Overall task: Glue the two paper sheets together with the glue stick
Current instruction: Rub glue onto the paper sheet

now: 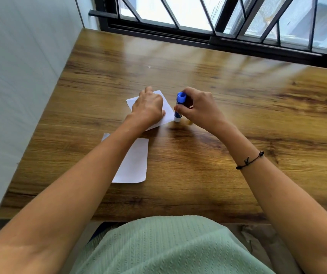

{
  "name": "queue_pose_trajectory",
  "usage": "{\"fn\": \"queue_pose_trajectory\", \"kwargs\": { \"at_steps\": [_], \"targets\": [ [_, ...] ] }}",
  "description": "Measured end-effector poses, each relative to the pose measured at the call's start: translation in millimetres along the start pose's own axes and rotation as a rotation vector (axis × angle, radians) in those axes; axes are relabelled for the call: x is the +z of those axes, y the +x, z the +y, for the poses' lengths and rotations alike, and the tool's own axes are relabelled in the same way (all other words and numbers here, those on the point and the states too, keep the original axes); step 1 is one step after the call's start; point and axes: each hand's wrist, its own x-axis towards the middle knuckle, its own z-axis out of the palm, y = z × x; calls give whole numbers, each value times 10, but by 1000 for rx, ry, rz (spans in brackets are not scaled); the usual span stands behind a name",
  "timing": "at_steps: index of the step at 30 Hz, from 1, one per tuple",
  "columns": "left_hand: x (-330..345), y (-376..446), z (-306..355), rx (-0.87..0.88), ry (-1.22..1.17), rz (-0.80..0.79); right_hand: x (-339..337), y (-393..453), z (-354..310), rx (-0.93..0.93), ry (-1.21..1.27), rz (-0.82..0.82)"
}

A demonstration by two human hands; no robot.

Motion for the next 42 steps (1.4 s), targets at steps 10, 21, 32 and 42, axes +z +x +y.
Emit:
{"fn": "queue_pose_trajectory", "kwargs": {
  "at_steps": [10, 21, 32, 42],
  "targets": [
    [24, -77, -10, 52, 197, 167, -145, 90, -36, -15, -10, 120],
    [120, -137, 83, 105, 176, 247, -63, 293, -1, 35, 34, 169],
    [125, -278, 92, 123, 7, 154, 95, 479, 20, 20, 3, 115],
    [79, -321, 134, 96, 6, 116, 109, 508, 4, 2, -39, 83]
  ]
}}
